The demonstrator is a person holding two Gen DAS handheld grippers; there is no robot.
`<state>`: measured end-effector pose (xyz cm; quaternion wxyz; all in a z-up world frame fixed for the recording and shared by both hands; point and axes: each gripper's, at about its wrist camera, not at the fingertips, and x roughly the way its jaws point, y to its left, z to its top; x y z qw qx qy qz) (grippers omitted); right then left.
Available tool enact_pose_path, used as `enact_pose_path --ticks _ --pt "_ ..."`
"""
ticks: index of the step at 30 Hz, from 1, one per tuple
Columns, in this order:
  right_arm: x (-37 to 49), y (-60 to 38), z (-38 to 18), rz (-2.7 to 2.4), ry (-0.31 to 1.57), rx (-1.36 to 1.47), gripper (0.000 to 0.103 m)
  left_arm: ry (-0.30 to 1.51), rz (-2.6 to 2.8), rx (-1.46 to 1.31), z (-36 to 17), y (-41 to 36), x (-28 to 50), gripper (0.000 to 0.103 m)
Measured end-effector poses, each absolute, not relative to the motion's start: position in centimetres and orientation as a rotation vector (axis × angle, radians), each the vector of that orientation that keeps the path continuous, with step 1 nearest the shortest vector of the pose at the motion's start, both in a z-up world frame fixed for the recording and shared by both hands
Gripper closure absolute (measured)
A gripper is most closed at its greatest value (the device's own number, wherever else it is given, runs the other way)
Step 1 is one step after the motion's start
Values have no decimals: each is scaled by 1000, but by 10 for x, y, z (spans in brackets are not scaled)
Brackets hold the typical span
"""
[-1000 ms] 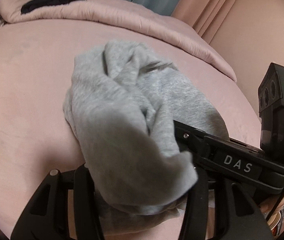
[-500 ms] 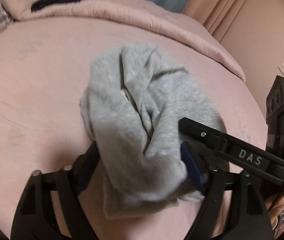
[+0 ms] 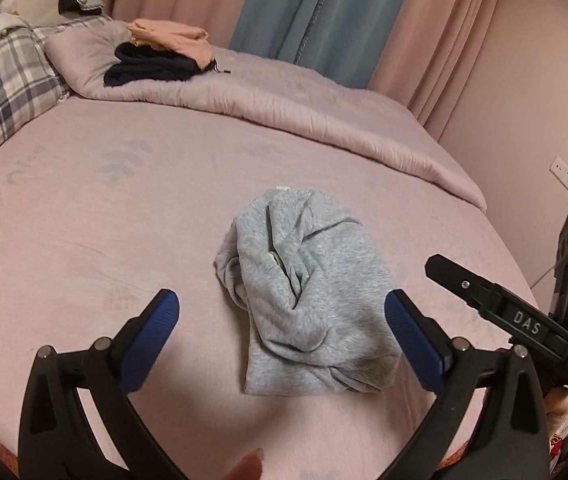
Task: Fold small clothes
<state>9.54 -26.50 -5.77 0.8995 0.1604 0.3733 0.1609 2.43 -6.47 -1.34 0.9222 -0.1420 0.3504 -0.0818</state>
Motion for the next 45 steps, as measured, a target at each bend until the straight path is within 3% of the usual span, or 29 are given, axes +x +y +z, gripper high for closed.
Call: enact_pose_path --ticks 26,45 --pt "65 -246 -38 284 693 189 9 741 -95 -223 -16 -71 -15 0" --pt "61 -252 -35 269 683 232 9 749 -120 -221 -19 -76 -19 0"
